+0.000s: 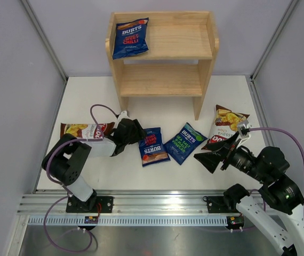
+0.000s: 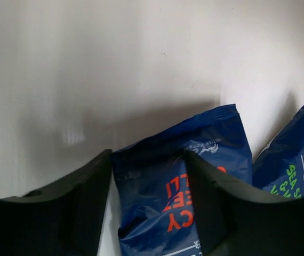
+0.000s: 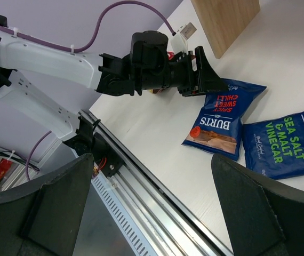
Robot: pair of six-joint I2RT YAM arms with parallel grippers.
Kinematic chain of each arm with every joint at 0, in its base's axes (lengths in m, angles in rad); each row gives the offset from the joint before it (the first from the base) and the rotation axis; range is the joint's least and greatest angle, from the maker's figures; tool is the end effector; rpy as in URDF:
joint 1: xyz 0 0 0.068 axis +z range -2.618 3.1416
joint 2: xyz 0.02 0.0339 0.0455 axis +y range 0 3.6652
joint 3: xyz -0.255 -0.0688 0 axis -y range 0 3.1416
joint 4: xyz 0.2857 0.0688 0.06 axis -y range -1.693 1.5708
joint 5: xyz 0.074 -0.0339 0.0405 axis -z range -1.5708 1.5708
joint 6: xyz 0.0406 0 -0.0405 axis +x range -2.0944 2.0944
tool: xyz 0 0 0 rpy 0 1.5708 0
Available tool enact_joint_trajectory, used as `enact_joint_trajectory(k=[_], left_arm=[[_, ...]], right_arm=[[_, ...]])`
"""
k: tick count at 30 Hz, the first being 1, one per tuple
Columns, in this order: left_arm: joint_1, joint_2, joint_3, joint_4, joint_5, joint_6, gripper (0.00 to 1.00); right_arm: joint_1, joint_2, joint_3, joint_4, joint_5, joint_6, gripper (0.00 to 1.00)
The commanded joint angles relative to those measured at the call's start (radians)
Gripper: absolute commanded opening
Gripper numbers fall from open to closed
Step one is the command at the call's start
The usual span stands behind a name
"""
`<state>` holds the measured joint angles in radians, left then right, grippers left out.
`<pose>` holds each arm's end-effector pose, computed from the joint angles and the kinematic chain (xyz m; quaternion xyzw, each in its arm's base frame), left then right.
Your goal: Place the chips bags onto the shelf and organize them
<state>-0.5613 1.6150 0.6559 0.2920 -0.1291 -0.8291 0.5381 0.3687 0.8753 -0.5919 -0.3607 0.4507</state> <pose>0.2857 -0.1735 0.0981 -0.1478 0.8860 -0.2345 0.3718 0.0909 0.0709 0.3869 -0.1529 0.7187 0.4320 0.5230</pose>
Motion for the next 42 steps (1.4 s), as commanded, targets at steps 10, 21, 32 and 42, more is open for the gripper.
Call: enact_joint_trajectory(k=[10,21,32,42], left_arm=[[0.003,-0.113,-0.145,0.24,-0.023,-0.031,0.15],[-0.057,-0.662,-0.098,-0.178,-0.136,-0.033,0.0],[-0.071,-0.986,0.1,-0.347,-0.049,-0.093,0.0],[-0.072,-0.908,0.399,-0.236,0.032,-0.206,0.0]], right_arm=[[0.005,-0.004,-0.055,0.093,-0.027,0.025,0.99],[0.003,0.162,-0.235,0.386,-0.127,0.163,0.98],[0.014,0.389,-0.466,1.193,-0.175,0.606,0.97],[0.215,0.509,-0.487,1.612,0.149,0.614,0.93]])
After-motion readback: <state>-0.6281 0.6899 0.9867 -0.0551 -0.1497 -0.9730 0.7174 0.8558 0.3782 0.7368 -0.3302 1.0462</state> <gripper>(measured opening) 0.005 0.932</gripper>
